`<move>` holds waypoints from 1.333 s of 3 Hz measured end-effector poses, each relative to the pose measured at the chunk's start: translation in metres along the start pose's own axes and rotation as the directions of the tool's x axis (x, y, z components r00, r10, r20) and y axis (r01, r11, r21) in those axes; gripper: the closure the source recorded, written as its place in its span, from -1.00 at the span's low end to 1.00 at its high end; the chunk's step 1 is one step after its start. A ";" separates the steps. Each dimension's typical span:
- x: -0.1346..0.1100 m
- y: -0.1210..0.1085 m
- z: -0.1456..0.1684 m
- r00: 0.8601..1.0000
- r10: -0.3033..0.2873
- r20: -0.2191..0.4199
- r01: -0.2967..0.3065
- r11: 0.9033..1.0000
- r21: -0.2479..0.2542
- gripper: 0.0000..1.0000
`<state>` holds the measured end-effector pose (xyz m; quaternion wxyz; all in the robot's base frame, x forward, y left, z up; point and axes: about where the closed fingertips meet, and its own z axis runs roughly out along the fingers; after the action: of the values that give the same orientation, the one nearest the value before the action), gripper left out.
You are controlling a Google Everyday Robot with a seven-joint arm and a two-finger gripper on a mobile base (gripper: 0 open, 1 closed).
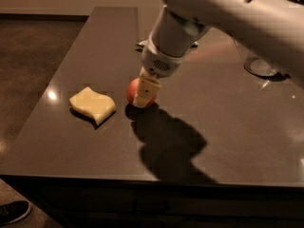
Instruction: Move apple near sponge
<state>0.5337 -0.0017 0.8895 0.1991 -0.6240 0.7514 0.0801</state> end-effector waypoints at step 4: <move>-0.034 0.003 0.036 0.995 -0.095 -0.034 0.095 0.995 -0.010 -0.69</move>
Offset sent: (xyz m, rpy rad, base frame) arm 0.0193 0.0492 -0.0286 -0.0750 -0.0320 0.0916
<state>0.5425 0.0430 0.8694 0.1871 -0.6611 0.7239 0.0627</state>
